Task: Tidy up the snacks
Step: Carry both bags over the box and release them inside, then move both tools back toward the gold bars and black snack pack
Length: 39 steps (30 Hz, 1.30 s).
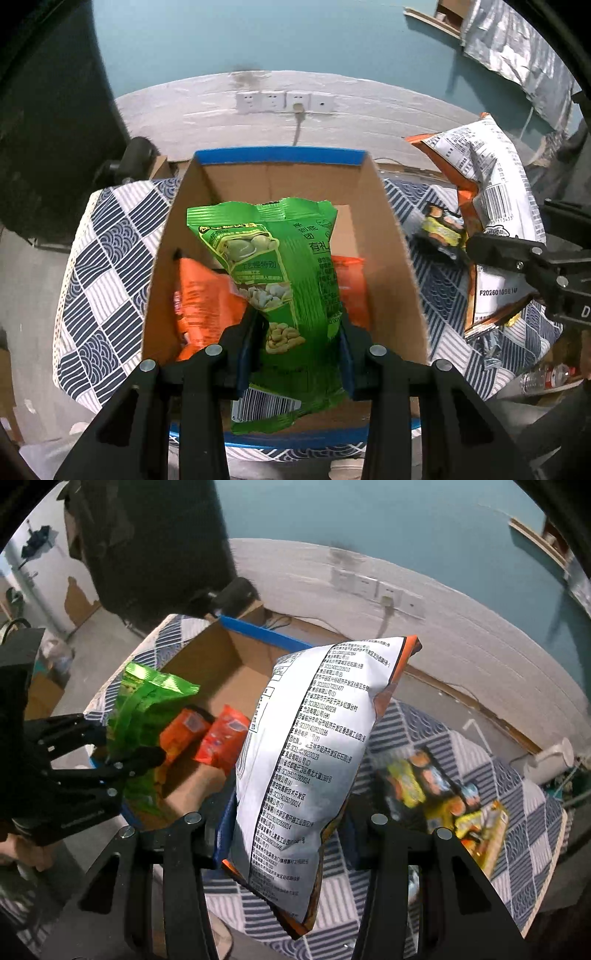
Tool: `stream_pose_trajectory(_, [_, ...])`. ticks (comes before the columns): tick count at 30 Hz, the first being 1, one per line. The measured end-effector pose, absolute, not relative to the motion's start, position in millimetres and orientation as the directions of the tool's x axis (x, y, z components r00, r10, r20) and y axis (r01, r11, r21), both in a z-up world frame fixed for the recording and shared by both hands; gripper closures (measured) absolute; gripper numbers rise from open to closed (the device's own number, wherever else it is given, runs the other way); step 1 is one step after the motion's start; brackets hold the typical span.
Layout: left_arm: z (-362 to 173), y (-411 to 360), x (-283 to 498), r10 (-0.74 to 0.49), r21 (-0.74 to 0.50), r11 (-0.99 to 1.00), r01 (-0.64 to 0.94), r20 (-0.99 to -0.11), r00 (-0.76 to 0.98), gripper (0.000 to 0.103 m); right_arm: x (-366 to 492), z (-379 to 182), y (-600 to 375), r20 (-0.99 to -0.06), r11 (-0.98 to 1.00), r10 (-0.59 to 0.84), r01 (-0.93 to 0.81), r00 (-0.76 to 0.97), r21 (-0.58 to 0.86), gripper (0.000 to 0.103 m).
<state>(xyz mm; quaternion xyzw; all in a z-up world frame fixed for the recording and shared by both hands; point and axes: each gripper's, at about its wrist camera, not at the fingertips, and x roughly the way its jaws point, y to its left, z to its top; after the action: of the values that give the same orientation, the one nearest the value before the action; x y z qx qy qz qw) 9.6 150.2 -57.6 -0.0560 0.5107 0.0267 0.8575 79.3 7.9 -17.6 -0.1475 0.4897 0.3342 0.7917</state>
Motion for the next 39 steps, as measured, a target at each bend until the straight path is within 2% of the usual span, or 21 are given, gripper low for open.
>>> stream_pose_trajectory(16, [-79.0, 180.1, 8.2, -0.041, -0.127, 0.977, -0.169, -0.899, 0.435, 0.065, 76.9, -42.3, 53.8, -0.894, 0.687, 0.385, -0.718, 0.230, 0.111, 0.056])
stream_pose_trajectory(18, [-78.9, 180.5, 7.6, -0.034, -0.121, 0.977, -0.176, -0.900, 0.434, 0.064, 77.6, -42.7, 55.0, -0.894, 0.690, 0.385, -0.715, 0.228, 0.115, 0.050])
stream_pose_trajectory(19, [-78.8, 180.2, 7.7, -0.032, -0.119, 0.977, -0.175, -0.901, 0.433, 0.063, 77.6, -42.3, 54.8, -0.894, 0.694, 0.382, -0.712, 0.234, 0.110, 0.045])
stream_pose_trajectory(20, [-78.4, 180.1, 7.9, -0.030, -0.117, 0.978, -0.175, -0.901, 0.433, 0.060, 77.1, -41.3, 55.0, -0.893, 0.700, 0.377, -0.707, 0.246, 0.101, 0.038])
stream_pose_trajectory(22, [-77.0, 179.9, 7.4, -0.026, -0.115, 0.977, -0.179, -0.899, 0.438, 0.053, 76.6, -38.6, 53.9, -0.888, 0.708, 0.377, -0.700, 0.262, 0.094, 0.033])
stream_pose_trajectory(39, [-63.9, 151.5, 11.0, -0.051, -0.116, 0.986, -0.116, -0.887, 0.458, 0.052, 78.0, -24.6, 4.8, -0.879, 0.767, 0.357, -0.636, 0.315, 0.084, 0.029])
